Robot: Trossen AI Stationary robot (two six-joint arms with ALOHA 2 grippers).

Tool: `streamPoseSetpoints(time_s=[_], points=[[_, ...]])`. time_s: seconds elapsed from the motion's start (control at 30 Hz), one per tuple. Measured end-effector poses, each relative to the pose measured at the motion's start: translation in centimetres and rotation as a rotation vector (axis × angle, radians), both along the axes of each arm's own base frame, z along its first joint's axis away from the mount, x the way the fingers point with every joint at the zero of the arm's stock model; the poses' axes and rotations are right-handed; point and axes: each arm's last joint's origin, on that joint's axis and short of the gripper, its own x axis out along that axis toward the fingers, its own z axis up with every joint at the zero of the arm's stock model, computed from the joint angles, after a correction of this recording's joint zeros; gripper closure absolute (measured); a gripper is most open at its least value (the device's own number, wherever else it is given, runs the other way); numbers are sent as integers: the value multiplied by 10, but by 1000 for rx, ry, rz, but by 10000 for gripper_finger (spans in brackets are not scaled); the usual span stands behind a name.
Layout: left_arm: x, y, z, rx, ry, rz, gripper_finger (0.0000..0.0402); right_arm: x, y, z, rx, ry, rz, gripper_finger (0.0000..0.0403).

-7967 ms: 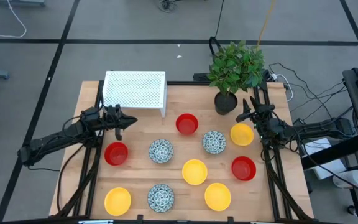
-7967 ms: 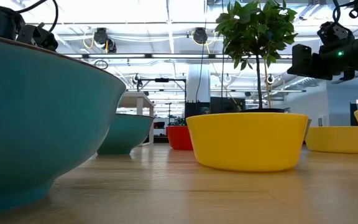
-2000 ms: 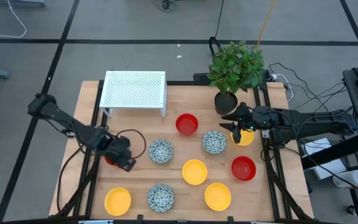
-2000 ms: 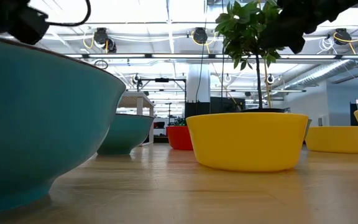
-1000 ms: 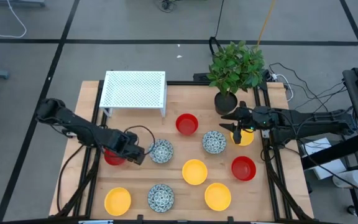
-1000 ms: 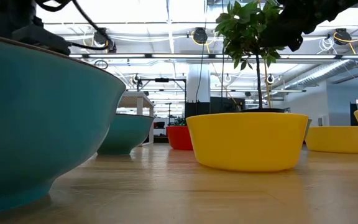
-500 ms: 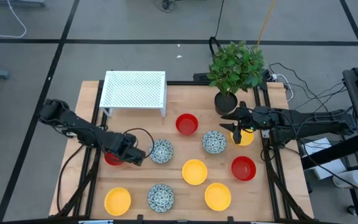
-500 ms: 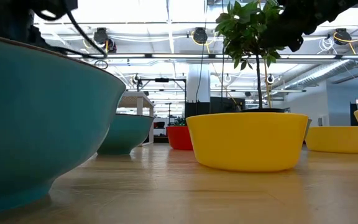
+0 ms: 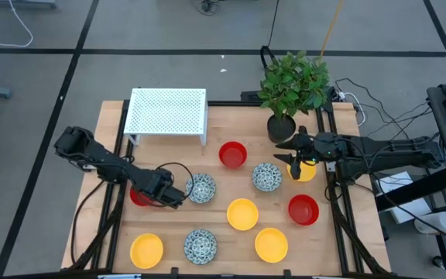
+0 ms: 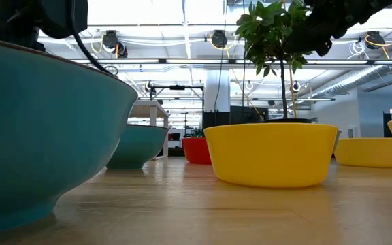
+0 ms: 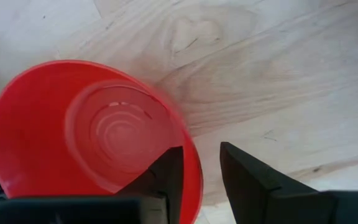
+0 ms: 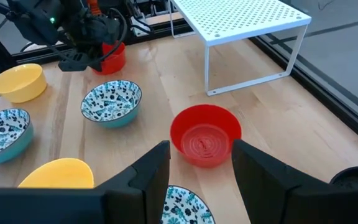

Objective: Pick & Place Mini bowls
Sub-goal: Put the red bowl on the shelf

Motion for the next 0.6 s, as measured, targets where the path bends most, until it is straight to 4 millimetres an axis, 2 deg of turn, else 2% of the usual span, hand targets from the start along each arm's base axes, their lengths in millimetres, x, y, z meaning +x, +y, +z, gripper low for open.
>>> streamPoseSetpoints(time_s=[0.1, 0.27, 0.43, 0.6], points=[[0, 0, 0, 0, 0, 0, 322, 0, 0, 0, -3, 1, 1, 243], [-1, 0, 0, 3, 5, 0, 391, 0, 0, 0, -19, 4, 9, 243], [-1, 1, 3, -9, -8, -42, 387, 0, 0, 0, -25, 5, 6, 243], [2, 7, 22, -19, -97, -53, 392, 0, -1, 1, -34, -8, -15, 243]])
